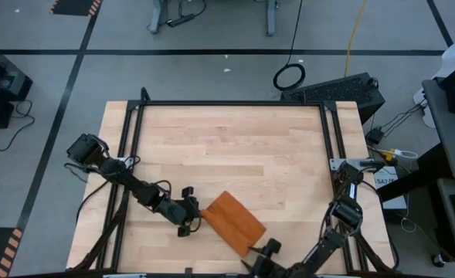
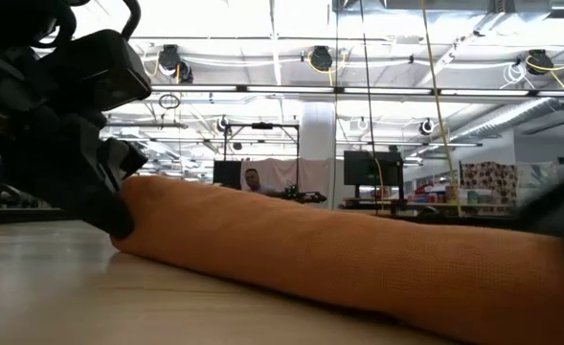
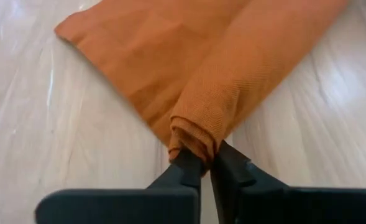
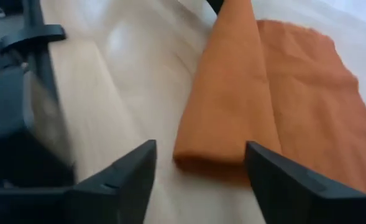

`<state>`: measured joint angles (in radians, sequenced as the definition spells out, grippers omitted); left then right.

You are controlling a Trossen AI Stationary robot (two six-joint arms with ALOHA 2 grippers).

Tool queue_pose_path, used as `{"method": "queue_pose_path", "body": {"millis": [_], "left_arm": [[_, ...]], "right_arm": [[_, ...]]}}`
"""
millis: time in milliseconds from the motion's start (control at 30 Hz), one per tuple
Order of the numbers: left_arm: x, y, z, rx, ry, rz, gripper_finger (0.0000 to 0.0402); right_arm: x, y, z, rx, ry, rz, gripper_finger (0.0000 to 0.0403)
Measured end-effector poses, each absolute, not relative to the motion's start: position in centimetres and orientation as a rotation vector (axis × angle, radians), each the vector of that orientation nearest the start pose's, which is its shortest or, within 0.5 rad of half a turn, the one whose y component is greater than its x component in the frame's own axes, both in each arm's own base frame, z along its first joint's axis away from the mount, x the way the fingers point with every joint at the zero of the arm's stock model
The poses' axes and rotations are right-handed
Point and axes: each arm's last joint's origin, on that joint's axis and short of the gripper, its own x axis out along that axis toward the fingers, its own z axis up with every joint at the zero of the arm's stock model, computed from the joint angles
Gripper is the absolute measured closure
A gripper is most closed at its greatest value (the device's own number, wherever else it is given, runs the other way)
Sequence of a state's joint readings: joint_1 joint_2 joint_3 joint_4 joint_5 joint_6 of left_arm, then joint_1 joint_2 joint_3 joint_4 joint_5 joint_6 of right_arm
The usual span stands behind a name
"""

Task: Roll towel into tight, uniform cylinder
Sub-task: Roll the brown towel

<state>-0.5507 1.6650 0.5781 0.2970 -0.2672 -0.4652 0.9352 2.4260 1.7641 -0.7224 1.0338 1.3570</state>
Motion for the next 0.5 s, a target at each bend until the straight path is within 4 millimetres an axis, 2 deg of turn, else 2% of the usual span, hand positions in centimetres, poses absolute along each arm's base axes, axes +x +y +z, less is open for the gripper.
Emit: {"method": "queue_pose_path", "body": {"millis": [133, 233, 367, 500], "left_arm": [[24.2, -13.9, 11.0, -0.135, 0.759, -0.068, 0.0384], [24.2, -13.9, 10.9, -0.138, 0.756, -0.050, 0.0369], [24.2, -13.8, 10.9, -0.138, 0.759, -0.029, 0.0369], [24.0, -13.7, 10.7, -0.164, 0.779, 0.003, 0.0378]], "right_arm": [[28.0, 36.4, 9.2, 0.195, 0.494, -0.540, 0.0131], [26.9, 35.8, 9.2, 0.205, 0.454, -0.603, 0.0121], [25.9, 34.4, 9.5, 0.144, 0.463, -0.693, 0.0141], [26.5, 32.4, 8.9, 0.133, 0.510, -0.789, 0.0193]]}}
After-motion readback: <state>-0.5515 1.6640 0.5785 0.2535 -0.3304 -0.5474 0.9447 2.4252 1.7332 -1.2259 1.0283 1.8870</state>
